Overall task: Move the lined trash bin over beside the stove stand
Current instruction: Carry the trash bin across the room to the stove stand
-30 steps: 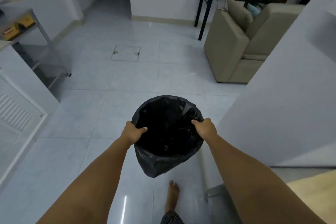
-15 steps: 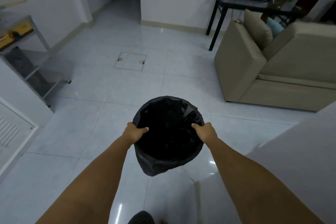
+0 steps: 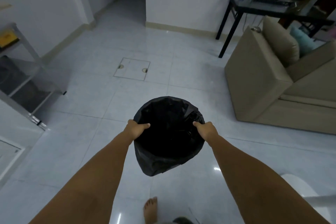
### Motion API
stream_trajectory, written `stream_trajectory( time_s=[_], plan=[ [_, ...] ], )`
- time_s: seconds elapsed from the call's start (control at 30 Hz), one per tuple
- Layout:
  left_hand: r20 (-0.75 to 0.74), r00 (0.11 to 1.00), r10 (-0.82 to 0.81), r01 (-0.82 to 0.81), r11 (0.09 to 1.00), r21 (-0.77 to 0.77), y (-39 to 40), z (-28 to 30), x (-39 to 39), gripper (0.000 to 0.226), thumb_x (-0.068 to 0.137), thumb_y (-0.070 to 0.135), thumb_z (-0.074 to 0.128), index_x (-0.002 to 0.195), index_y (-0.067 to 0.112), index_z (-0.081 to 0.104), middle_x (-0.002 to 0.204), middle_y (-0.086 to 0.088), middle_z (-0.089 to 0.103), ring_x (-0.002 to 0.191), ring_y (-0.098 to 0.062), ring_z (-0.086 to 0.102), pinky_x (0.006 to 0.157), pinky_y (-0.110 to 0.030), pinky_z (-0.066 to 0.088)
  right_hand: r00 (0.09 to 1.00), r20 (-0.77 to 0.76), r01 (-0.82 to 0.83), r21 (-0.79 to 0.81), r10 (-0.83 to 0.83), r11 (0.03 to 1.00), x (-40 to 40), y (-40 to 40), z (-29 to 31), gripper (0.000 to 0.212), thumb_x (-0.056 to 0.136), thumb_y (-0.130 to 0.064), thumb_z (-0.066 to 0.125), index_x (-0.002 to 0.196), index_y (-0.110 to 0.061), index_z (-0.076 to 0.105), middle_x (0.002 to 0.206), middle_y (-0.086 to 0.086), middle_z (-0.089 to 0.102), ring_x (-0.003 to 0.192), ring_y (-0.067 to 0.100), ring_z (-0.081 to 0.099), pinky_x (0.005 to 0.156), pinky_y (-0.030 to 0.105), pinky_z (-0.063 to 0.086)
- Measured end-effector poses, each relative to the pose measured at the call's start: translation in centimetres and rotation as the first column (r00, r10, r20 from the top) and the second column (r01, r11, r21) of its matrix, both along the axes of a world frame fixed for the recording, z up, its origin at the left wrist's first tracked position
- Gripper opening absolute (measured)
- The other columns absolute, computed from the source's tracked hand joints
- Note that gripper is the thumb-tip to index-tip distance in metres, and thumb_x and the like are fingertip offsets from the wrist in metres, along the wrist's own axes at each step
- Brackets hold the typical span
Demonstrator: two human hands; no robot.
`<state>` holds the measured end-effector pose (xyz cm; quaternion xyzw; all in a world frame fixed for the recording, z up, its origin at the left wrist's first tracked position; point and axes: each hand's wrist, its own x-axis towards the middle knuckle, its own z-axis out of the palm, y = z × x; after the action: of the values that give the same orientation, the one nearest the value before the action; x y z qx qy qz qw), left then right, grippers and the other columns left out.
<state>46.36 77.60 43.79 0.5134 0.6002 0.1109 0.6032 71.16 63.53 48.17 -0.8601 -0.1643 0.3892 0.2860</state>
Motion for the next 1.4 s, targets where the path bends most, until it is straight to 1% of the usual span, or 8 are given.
stream_trajectory(
  time_s=[0.3,0.43,0.73,0.93,1.13,1.27,1.33,1.4],
  plan=[
    [0.022,1.0,0.021,-0.022,1.0,0.018,14.7,0.8,8.5,0.092,0.08,0.041,0.077,0.151,0.0,0.034,0.149,-0.02,0.051,0.132,-0.04,0.054,0.111,-0.051,0.045,1.0,0.014,0.008,0.022,-0.009,1.0,8.1,14.6,0.3,0.078,0.088,-0.049,0.059,0.143,0.001,0.037,0.138,0.021,0.053,0.123,0.04,0.054,0.102,0.046,0.046],
    [0.018,0.999,0.045,-0.045,0.999,-0.001,21.0,0.5,12.9,0.091,0.08,0.042,0.077,0.15,0.0,0.038,0.147,-0.02,0.054,0.13,-0.04,0.056,0.11,-0.049,0.047,0.999,0.031,-0.037,0.017,0.036,0.999,13.0,21.6,0.5,0.077,0.09,-0.046,0.058,0.146,0.001,0.034,0.142,0.021,0.05,0.126,0.039,0.052,0.101,0.044,0.044],
    [0.031,0.987,0.157,-0.156,0.987,-0.032,35.2,1.4,22.8,0.096,0.072,0.047,0.078,0.149,0.001,0.042,0.143,-0.02,0.057,0.127,-0.039,0.059,0.108,-0.05,0.049,0.983,0.044,-0.176,-0.003,0.176,0.984,24.8,38.4,2.2,0.074,0.091,-0.043,0.059,0.144,0.003,0.036,0.142,0.021,0.05,0.127,0.039,0.052,0.104,0.043,0.044],
    [0.04,0.973,0.226,-0.226,0.974,-0.01,43.9,2.1,28.1,0.091,0.076,0.045,0.077,0.148,0.001,0.042,0.143,-0.019,0.058,0.127,-0.039,0.059,0.108,-0.05,0.048,0.97,0.063,-0.235,-0.005,0.235,0.972,30.1,48.4,2.3,0.073,0.09,-0.043,0.059,0.143,0.003,0.038,0.14,0.021,0.051,0.125,0.039,0.053,0.098,0.041,0.044],
    [0.044,0.956,0.291,-0.29,0.957,-0.03,53.0,1.4,30.7,0.097,0.072,0.05,0.077,0.15,0.003,0.041,0.146,-0.018,0.056,0.13,-0.039,0.057,0.11,-0.05,0.046,0.95,0.065,-0.306,-0.015,0.306,0.952,33.6,60.0,1.6,0.072,0.089,-0.045,0.059,0.141,0.003,0.041,0.137,0.021,0.054,0.122,0.039,0.055,0.094,0.04,0.045],
    [0.05,0.942,0.331,-0.329,0.944,-0.039,59.9,0.6,31.4,0.112,0.055,0.059,0.076,0.147,0.004,0.046,0.141,-0.017,0.06,0.125,-0.038,0.061,0.108,-0.051,0.049,0.933,0.064,-0.353,-0.031,0.354,0.935,35.0,68.0,1.1,0.071,0.091,-0.043,0.059,0.141,0.003,0.04,0.138,0.021,0.053,0.122,0.039,0.055,0.088,0.037,0.043],
    [0.052,0.936,0.349,-0.347,0.937,-0.045,63.3,0.8,31.6,0.11,0.058,0.058,0.078,0.148,0.003,0.045,0.142,-0.018,0.059,0.126,-0.039,0.06,0.108,-0.051,0.049,0.923,0.067,-0.378,-0.023,0.379,0.925,35.5,72.3,1.3,0.071,0.091,-0.043,0.058,0.142,0.004,0.04,0.138,0.022,0.053,0.122,0.039,0.055,0.089,0.037,0.043],
    [0.046,0.919,0.39,-0.389,0.921,-0.029,66.6,1.6,31.9,0.098,0.071,0.051,0.078,0.148,0.001,0.044,0.143,-0.019,0.058,0.127,-0.039,0.059,0.108,-0.05,0.048,0.911,0.069,-0.408,-0.015,0.408,0.913,35.7,77.0,1.8,0.072,0.091,-0.043,0.058,0.142,0.004,0.04,0.139,0.022,0.053,0.123,0.039,0.055,0.094,0.039,0.044]
  ],
)
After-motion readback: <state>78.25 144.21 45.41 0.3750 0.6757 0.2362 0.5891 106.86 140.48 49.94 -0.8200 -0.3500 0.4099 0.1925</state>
